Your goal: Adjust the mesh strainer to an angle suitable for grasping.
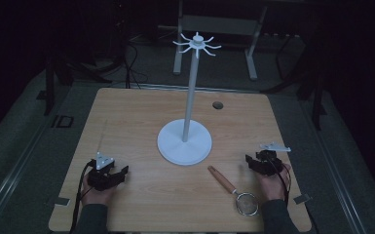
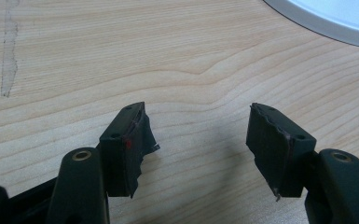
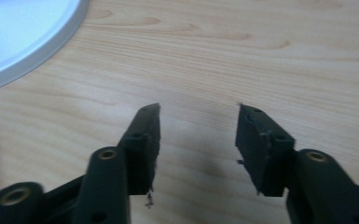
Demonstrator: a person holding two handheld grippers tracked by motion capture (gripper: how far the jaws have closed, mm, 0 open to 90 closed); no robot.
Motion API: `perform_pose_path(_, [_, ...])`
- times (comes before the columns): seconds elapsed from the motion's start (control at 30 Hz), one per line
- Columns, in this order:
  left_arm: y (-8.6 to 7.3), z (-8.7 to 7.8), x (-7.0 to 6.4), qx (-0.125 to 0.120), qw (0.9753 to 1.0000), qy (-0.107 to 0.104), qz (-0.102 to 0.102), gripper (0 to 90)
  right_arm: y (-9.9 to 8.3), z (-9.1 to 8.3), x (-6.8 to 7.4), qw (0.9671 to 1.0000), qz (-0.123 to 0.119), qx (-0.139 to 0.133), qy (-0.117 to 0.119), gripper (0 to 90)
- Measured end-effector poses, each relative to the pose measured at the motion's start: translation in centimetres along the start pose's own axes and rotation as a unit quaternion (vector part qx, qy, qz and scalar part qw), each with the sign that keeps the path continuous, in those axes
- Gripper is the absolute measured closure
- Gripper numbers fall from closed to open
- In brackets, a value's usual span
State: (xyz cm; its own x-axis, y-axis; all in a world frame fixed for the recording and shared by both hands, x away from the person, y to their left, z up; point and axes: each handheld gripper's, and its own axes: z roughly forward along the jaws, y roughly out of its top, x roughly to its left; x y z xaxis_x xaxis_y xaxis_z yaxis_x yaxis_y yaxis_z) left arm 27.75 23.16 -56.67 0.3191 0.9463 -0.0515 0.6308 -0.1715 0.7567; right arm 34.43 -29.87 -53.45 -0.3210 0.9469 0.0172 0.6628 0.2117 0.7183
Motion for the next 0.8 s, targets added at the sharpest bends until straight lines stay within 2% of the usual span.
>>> perform_pose_path(0.07, [0.0, 0.0, 0.0, -0.001, 1.0000, 0.001, -0.001, 38.8, 0.2, -0.7, 0.5, 0.9997, -0.019, 0.007, -0.009, 53.9])
perform_pose_path(0.17, [0.0, 0.0, 0.0, -0.002, 1.0000, 0.001, 0.001, 38.8, 0.2, -1.0, 0.6, 0.9995, -0.030, 0.007, -0.011, 54.3])
perform_pose_path(0.2, [0.0, 0.0, 0.0, -0.002, 1.0000, 0.001, 0.001, 38.8, 0.5, -1.6, 1.2, 0.9982, -0.056, 0.014, -0.016, 54.7])
perform_pose_path(0.27, [0.0, 0.0, 0.0, -0.002, 1.0000, 0.001, 0.001, 38.8, 0.6, -2.2, 1.7, 0.9966, -0.077, 0.015, -0.024, 55.0])
perform_pose_path(0.47, [0.0, 0.0, -0.1, -0.001, 1.0000, 0.002, 0.000, 38.8, 1.5, -3.6, 3.1, 0.9940, -0.107, 0.022, -0.005, 54.1])
perform_pose_path(0.63, [0.0, 0.0, -0.1, -0.001, 1.0000, 0.001, 0.000, 38.8, 2.2, -4.3, 4.2, 0.9907, -0.128, 0.042, 0.015, 54.8])
perform_pose_path(0.8, [0.0, 0.0, -0.1, -0.002, 1.0000, 0.001, 0.000, 38.8, 2.8, -4.7, 5.2, 0.9868, -0.147, 0.064, 0.021, 53.6])
